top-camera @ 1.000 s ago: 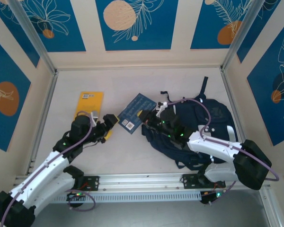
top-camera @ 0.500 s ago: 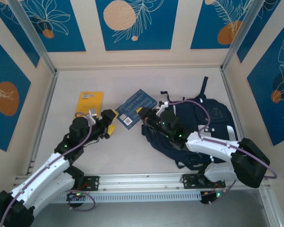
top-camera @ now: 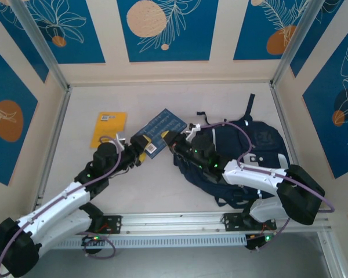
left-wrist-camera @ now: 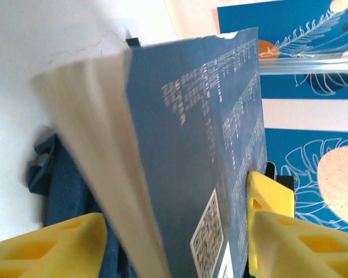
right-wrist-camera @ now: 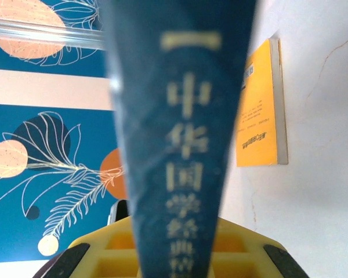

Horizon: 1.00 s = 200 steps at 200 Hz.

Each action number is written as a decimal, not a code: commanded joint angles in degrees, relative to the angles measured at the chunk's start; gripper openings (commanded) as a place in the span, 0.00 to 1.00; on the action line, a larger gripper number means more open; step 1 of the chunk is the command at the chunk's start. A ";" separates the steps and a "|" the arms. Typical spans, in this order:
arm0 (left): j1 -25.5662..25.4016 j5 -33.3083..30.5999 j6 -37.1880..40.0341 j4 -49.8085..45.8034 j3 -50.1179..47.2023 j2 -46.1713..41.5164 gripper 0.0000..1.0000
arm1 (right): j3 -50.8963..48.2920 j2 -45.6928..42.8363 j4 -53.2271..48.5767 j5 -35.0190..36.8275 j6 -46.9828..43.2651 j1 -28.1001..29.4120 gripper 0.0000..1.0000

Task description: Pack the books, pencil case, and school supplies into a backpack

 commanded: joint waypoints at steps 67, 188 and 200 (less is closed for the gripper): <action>-0.59 -3.50 0.43 3.44 2.08 -0.01 0.16 | 0.10 0.37 3.87 3.87 0.55 1.58 0.00; -0.44 -7.82 12.01 -11.89 6.90 -7.24 0.00 | 6.10 -13.09 -43.79 8.12 -14.93 -3.18 0.38; -0.11 -7.89 15.46 -15.95 8.95 -7.49 0.00 | 5.71 -15.21 -47.26 4.12 -17.86 -6.00 0.40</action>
